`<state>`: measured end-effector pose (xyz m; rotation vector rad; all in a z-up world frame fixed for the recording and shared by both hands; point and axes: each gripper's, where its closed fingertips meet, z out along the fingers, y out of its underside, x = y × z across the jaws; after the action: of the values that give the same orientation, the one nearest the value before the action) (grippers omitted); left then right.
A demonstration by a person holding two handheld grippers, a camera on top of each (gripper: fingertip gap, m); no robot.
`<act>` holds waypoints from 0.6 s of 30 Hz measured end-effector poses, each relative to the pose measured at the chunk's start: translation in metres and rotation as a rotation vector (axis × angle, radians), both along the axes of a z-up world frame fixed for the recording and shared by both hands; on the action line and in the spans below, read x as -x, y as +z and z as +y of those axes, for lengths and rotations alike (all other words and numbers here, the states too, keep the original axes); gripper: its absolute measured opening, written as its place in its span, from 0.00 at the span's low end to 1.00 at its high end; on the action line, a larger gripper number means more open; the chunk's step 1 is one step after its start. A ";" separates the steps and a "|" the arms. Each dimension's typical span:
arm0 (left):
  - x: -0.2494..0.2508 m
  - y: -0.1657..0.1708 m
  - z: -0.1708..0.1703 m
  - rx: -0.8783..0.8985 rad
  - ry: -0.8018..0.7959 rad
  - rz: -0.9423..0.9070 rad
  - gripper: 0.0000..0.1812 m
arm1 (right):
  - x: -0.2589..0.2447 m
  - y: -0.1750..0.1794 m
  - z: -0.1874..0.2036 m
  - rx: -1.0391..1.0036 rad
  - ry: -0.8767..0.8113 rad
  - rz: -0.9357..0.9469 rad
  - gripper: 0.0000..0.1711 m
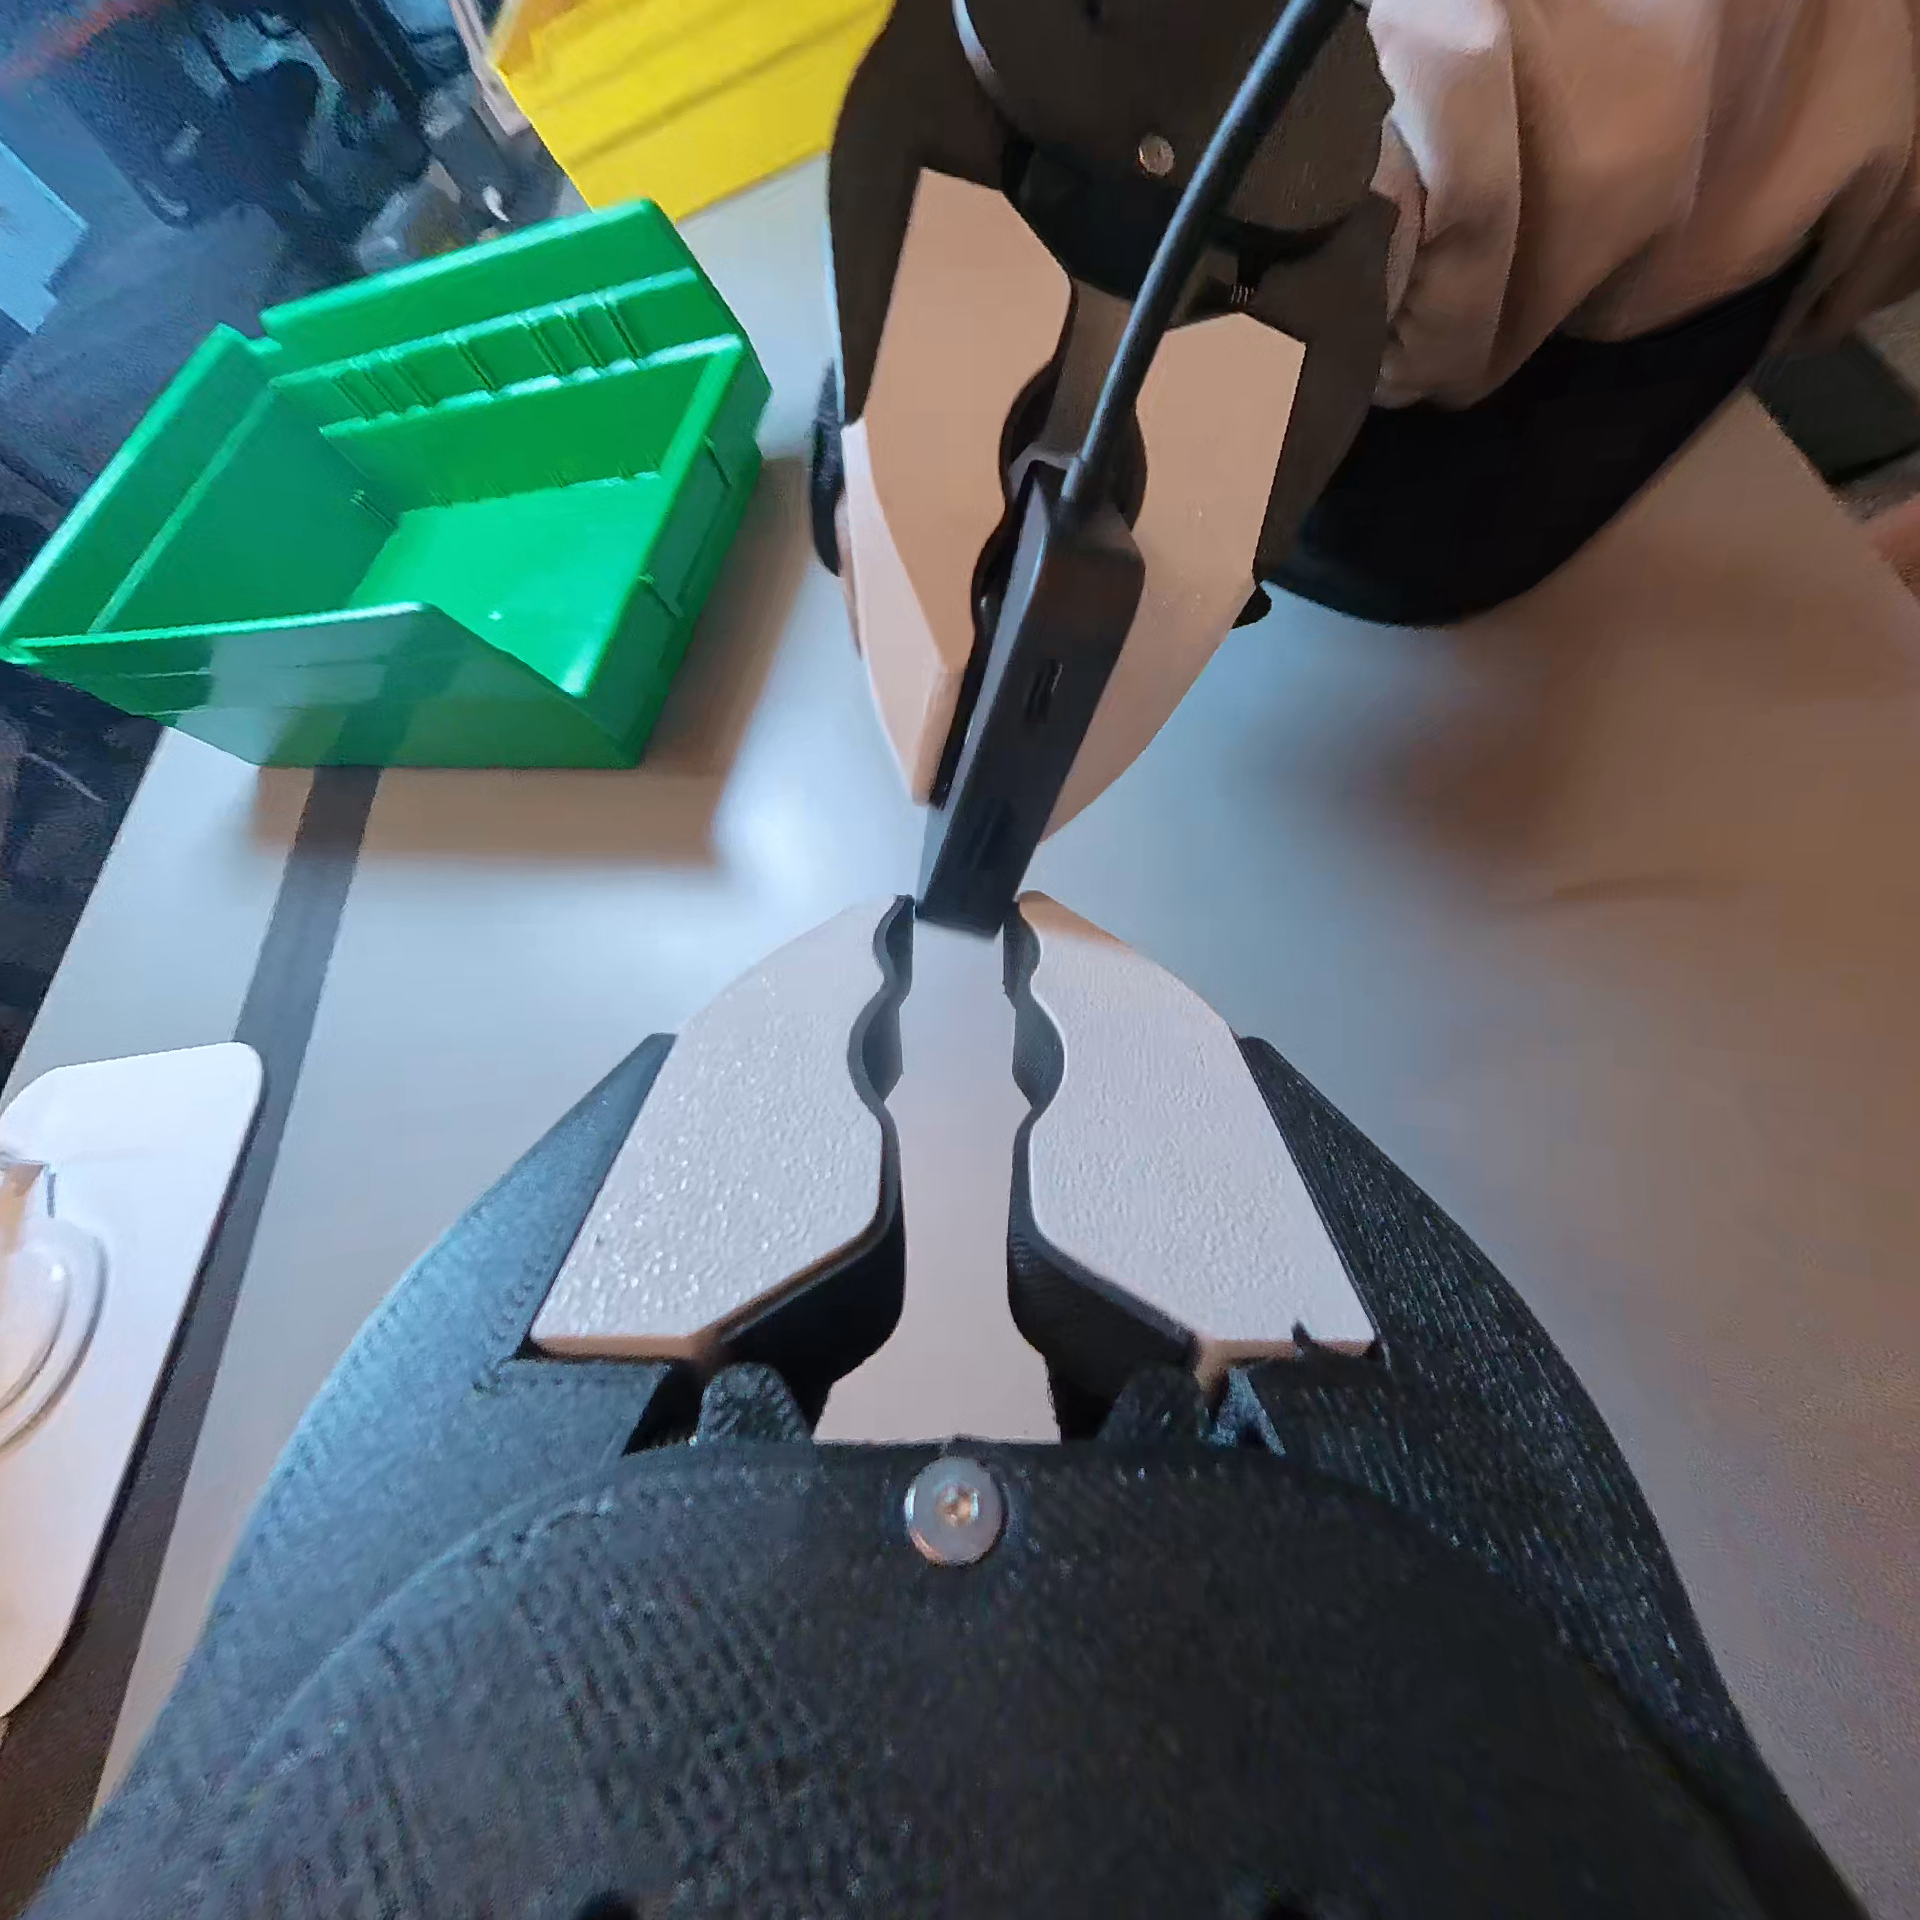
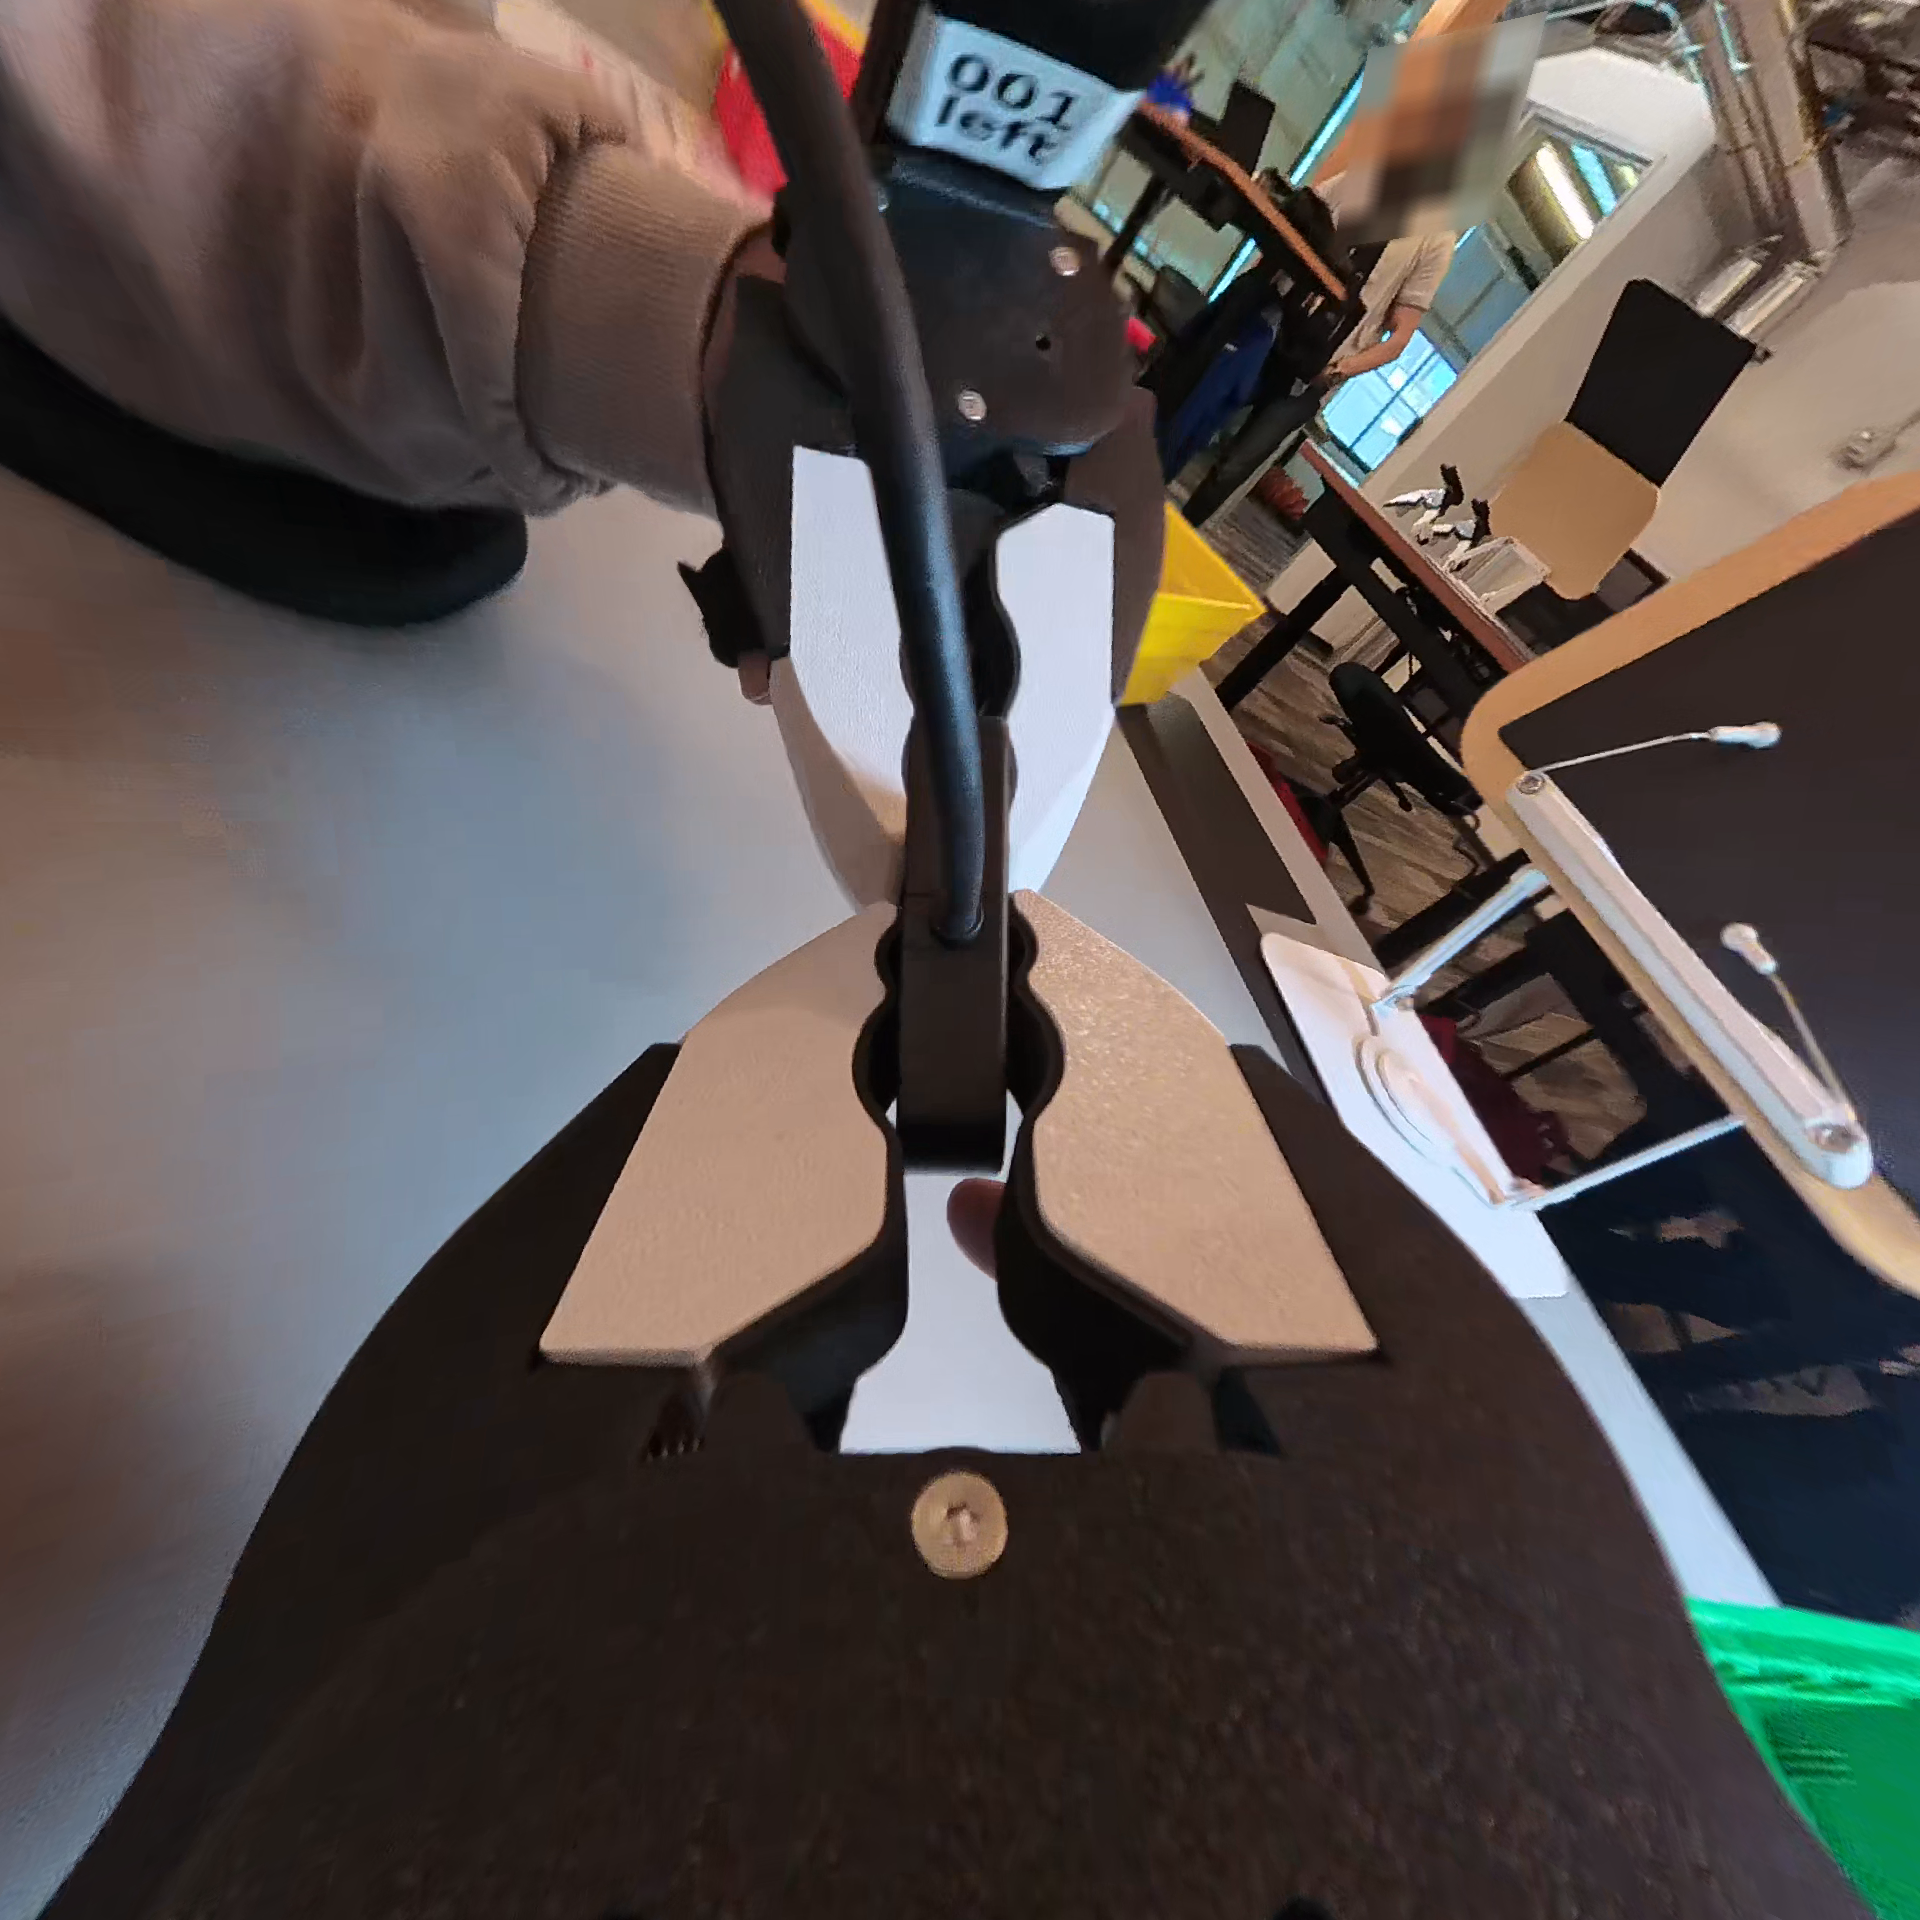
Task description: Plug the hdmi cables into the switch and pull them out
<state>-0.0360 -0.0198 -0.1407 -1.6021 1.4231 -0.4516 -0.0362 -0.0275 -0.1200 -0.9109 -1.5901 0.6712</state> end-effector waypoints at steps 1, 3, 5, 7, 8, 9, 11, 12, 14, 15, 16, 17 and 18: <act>0.005 0.009 0.002 -0.008 0.015 -0.025 0.09 | -0.003 0.007 0.002 0.054 0.002 0.028 0.08; 0.029 0.034 0.013 -0.054 0.090 -0.069 0.09 | -0.009 0.021 0.010 0.167 -0.002 0.097 0.08; 0.069 0.063 0.028 -0.093 0.225 -0.128 0.09 | -0.016 0.032 0.020 0.250 -0.020 0.156 0.08; 0.127 0.082 0.044 -0.100 0.410 -0.185 0.10 | -0.021 0.035 0.031 0.258 -0.051 0.176 0.08; 0.164 0.082 0.054 -0.100 0.543 -0.181 0.11 | -0.023 0.034 0.035 0.241 -0.072 0.172 0.08; 0.206 0.077 0.062 -0.103 0.689 -0.149 0.10 | -0.023 0.033 0.038 0.236 -0.086 0.168 0.08; 0.286 0.051 0.067 -0.040 0.971 -0.062 0.12 | -0.023 0.031 0.041 0.243 -0.099 0.160 0.08; 0.317 0.036 0.065 0.010 1.075 -0.036 0.13 | -0.022 0.029 0.041 0.238 -0.106 0.154 0.08; 0.355 0.005 0.060 0.119 1.195 -0.032 0.14 | -0.019 0.024 0.042 0.227 -0.117 0.134 0.08; 0.365 -0.011 0.058 0.181 1.227 -0.031 0.15 | -0.018 0.022 0.042 0.222 -0.122 0.123 0.08; 0.372 -0.027 0.056 0.249 1.244 -0.025 0.17 | -0.016 0.019 0.042 0.219 -0.126 0.113 0.08; 0.377 -0.040 0.055 0.303 1.259 -0.021 0.18 | -0.015 0.017 0.042 0.217 -0.128 0.103 0.08; 0.379 -0.051 0.055 0.352 1.266 -0.023 0.18 | -0.015 0.015 0.041 0.215 -0.130 0.095 0.08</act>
<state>-0.4147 0.0347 -0.1921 -2.3804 0.1024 0.0589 -0.0216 0.0139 -0.1054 -1.1138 -1.3798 0.7913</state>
